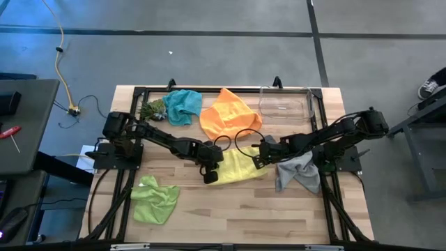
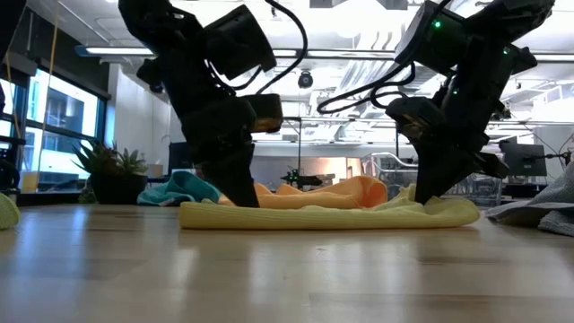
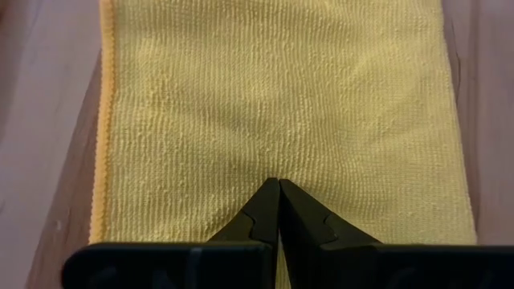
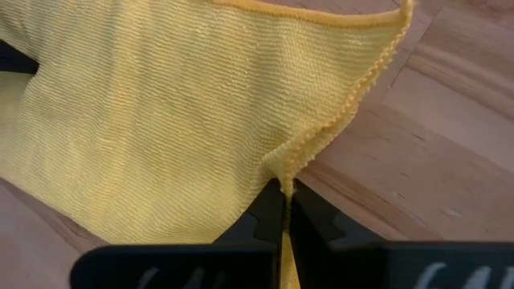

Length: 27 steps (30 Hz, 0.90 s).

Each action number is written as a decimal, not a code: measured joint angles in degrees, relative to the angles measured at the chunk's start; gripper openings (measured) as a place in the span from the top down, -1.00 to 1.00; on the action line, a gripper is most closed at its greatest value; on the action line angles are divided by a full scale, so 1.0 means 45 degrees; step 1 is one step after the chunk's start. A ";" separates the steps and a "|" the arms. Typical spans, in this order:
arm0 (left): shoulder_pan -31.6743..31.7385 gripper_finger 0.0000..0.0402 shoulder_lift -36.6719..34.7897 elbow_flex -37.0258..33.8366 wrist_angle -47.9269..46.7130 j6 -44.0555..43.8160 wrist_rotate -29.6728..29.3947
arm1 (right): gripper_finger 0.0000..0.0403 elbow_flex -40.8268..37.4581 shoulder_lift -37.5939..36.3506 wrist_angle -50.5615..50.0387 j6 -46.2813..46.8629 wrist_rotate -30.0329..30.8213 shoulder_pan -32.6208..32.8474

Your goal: Fold microfiber towels

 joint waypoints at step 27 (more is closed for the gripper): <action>-0.0089 1.00 0.0097 -0.0068 0.1039 -0.0097 0.0125 | 0.99 0.0000 -0.0005 -0.0004 -0.0039 0.0128 -0.0047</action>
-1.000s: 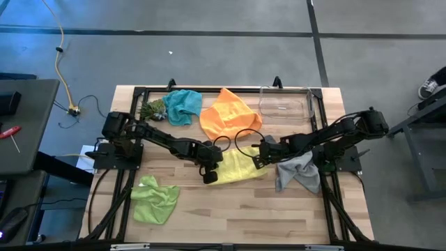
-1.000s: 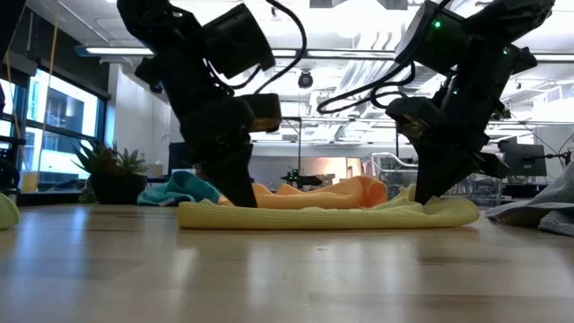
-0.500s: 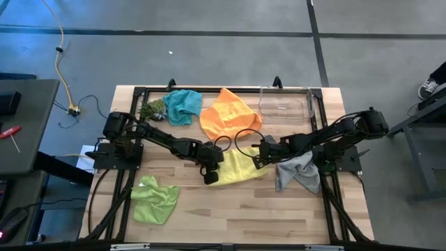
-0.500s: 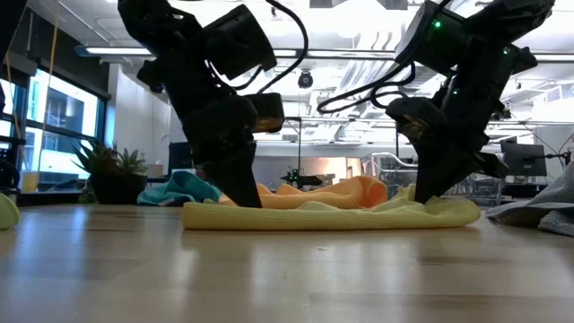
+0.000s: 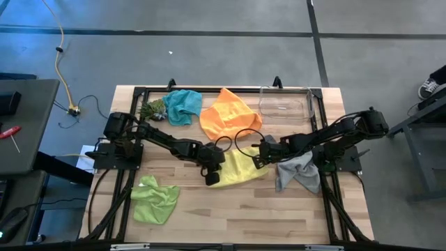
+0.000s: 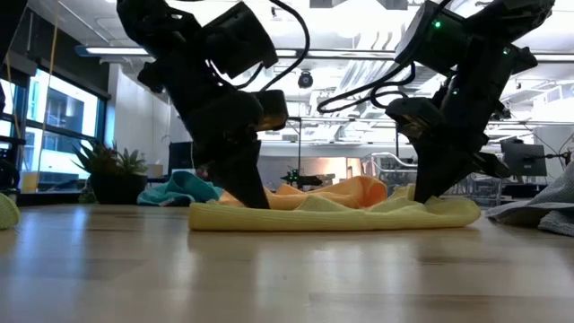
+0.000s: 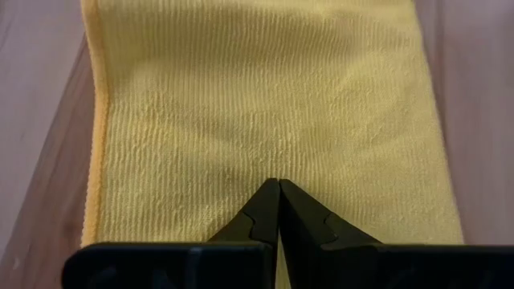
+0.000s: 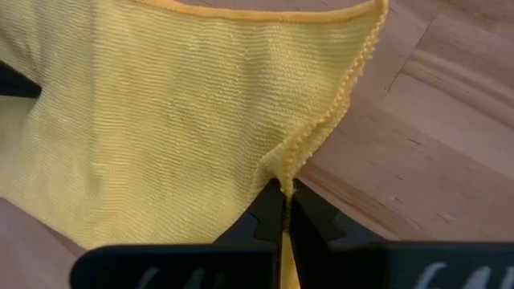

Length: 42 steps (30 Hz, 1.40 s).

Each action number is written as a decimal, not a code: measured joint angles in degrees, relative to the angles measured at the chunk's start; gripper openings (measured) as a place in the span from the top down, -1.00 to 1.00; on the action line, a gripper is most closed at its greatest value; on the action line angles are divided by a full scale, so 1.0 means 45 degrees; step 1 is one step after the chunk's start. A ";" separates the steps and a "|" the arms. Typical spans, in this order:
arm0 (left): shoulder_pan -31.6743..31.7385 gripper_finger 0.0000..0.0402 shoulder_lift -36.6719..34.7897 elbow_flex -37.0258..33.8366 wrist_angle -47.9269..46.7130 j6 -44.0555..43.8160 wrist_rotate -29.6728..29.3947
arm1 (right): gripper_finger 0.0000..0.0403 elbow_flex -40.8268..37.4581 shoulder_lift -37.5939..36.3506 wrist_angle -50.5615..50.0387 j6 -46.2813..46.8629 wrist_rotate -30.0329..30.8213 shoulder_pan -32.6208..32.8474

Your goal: Fold microfiber towels

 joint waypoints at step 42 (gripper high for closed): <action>0.0065 1.00 0.0029 -0.0850 0.2049 -0.0035 -0.1040 | 0.99 0.2327 0.1143 0.4502 -0.0576 -0.0811 0.0350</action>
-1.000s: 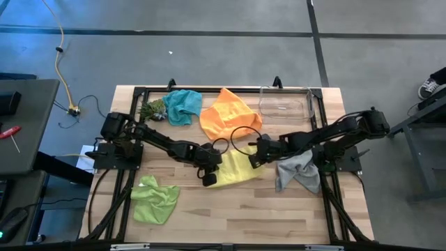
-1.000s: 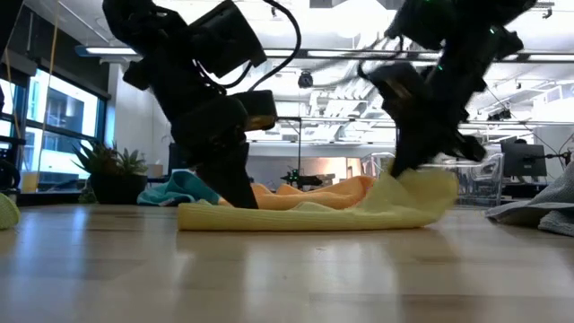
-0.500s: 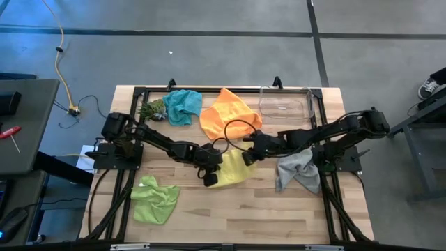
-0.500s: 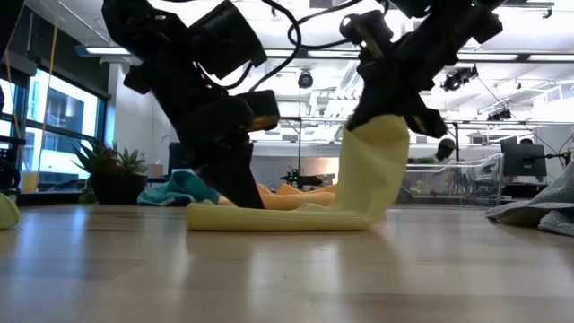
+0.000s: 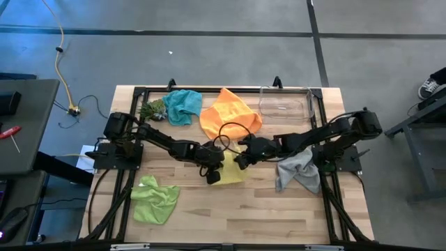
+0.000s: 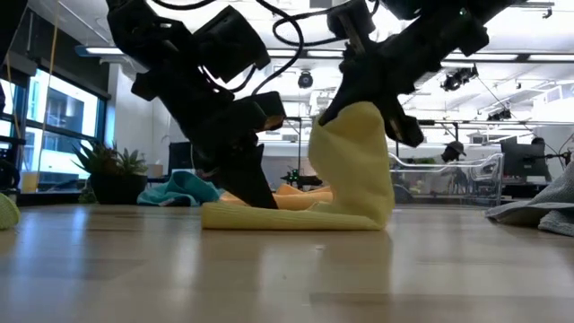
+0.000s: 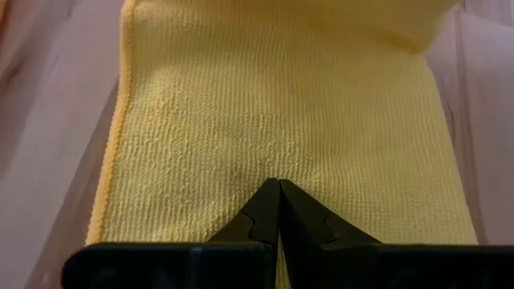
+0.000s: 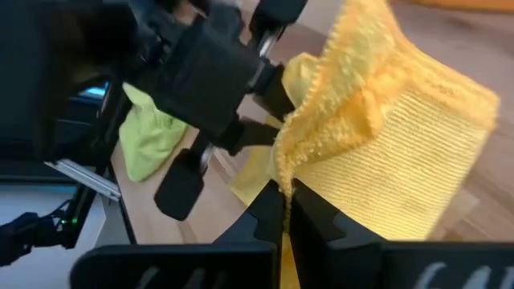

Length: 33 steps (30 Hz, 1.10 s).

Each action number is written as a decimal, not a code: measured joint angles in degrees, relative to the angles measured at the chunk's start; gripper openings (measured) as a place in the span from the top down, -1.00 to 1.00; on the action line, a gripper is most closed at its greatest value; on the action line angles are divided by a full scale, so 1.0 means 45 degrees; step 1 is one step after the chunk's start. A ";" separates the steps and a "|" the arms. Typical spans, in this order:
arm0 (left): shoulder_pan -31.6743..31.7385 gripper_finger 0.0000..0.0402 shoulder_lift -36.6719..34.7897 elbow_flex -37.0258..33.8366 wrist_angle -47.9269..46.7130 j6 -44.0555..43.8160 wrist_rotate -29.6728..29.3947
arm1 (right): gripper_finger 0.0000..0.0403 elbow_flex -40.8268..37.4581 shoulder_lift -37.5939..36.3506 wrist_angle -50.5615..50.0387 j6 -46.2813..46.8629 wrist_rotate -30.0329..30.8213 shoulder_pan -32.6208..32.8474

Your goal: Fold microfiber towels

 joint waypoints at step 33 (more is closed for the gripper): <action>-0.0890 1.00 -0.2788 -0.2570 -0.2679 -0.1306 -0.1144 | 0.99 -0.0005 0.3324 0.6021 0.0981 0.0100 -0.0034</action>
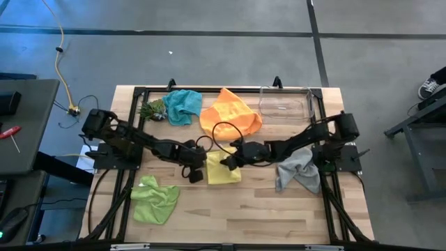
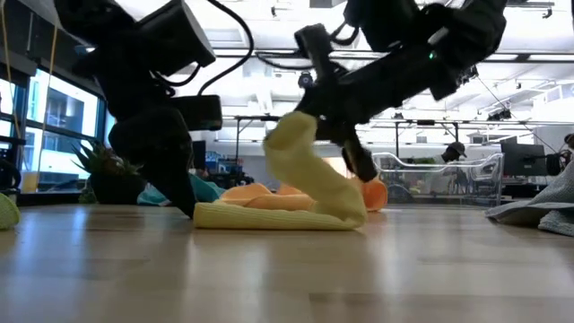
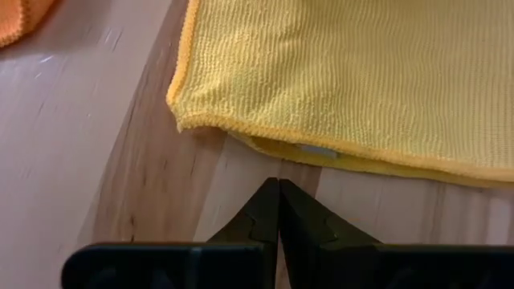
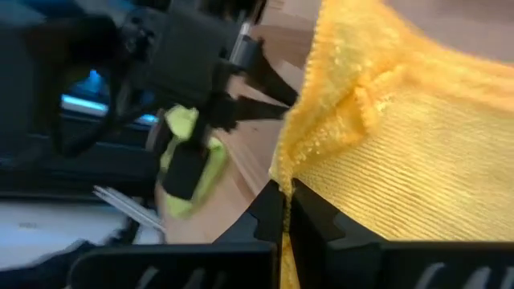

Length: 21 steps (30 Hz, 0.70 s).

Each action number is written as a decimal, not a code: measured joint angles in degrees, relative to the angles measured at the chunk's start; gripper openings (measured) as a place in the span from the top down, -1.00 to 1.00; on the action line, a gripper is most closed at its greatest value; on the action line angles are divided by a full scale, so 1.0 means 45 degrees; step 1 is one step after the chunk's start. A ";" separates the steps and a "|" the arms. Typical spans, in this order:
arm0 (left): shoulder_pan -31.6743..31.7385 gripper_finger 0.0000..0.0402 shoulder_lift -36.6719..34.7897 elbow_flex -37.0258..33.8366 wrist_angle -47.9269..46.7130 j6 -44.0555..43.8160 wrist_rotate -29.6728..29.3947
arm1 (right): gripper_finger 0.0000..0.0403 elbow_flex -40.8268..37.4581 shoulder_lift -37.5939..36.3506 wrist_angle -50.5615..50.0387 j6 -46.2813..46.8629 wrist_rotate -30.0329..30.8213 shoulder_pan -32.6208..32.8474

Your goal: Fold microfiber towels

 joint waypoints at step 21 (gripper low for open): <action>-0.0102 1.00 -0.1786 -0.0068 -0.1841 0.0483 -0.0056 | 0.99 0.3079 0.2716 -0.2284 -0.0648 0.0020 0.0087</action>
